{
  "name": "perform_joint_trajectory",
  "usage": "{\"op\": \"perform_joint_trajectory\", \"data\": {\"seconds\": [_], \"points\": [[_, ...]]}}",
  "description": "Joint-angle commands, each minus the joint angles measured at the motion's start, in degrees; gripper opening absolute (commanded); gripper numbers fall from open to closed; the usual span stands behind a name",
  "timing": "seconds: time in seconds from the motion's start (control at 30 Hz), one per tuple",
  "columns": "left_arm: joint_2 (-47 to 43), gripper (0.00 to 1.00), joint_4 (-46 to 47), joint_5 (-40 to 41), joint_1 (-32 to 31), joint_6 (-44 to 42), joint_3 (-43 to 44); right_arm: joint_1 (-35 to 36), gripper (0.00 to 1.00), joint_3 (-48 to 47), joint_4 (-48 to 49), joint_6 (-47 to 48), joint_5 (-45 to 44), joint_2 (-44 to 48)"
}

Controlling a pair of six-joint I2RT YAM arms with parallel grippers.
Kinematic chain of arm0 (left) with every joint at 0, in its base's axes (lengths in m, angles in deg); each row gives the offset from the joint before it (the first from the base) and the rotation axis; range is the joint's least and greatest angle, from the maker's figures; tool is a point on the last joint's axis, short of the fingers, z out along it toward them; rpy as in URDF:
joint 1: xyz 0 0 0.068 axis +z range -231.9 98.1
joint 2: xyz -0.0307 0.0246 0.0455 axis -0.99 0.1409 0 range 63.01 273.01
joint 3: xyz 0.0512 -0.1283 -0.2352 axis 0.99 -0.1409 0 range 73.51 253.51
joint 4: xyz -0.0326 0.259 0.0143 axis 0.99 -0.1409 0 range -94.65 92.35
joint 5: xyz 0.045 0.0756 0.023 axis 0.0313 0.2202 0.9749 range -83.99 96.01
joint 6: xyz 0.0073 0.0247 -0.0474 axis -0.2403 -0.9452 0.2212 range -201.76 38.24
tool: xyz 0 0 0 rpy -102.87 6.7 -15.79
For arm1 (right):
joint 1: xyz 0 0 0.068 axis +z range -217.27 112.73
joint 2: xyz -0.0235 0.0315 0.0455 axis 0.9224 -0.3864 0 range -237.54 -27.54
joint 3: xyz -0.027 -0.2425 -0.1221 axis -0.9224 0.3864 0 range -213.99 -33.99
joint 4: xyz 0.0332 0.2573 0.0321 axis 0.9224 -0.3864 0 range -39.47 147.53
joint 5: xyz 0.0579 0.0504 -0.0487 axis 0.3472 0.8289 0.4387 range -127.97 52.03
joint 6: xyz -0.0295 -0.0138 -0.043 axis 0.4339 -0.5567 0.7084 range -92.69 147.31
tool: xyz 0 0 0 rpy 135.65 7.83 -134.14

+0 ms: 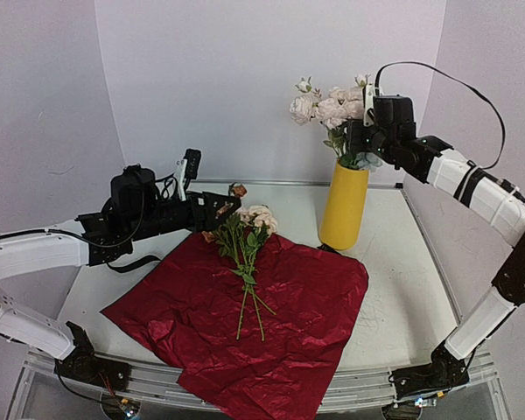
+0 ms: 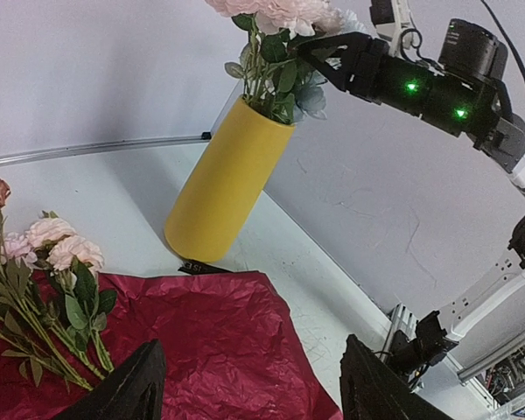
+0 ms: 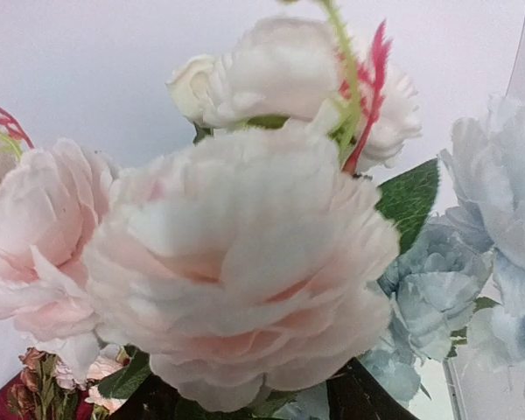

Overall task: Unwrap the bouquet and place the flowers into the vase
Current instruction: Insert the fake flower into the vase.

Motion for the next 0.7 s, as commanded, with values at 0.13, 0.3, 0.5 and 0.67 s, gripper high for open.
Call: {"op": "perform_joint_trajectory", "data": {"seconds": [0.13, 0.3, 0.5, 0.67], "points": [[0.78, 0.76, -10.44, 17.17, -0.04, 3.23, 3.70, -0.18, 0.73, 1.87, -2.72, -2.82, 5.86, 8.68], [4.31, 1.00, -17.84, 20.79, 0.08, 6.52, 7.23, -0.15, 0.83, 3.25, -4.88, -3.19, 9.16, 12.04], [7.70, 0.98, -17.61, 20.77, 0.24, 9.29, 6.80, -0.16, 0.84, 6.80, -6.58, -4.97, 18.48, 15.64], [12.09, 0.85, -17.51, 20.71, 0.24, 10.53, 7.37, -0.13, 0.84, 10.37, -6.69, -6.22, 27.48, 17.18]]}}
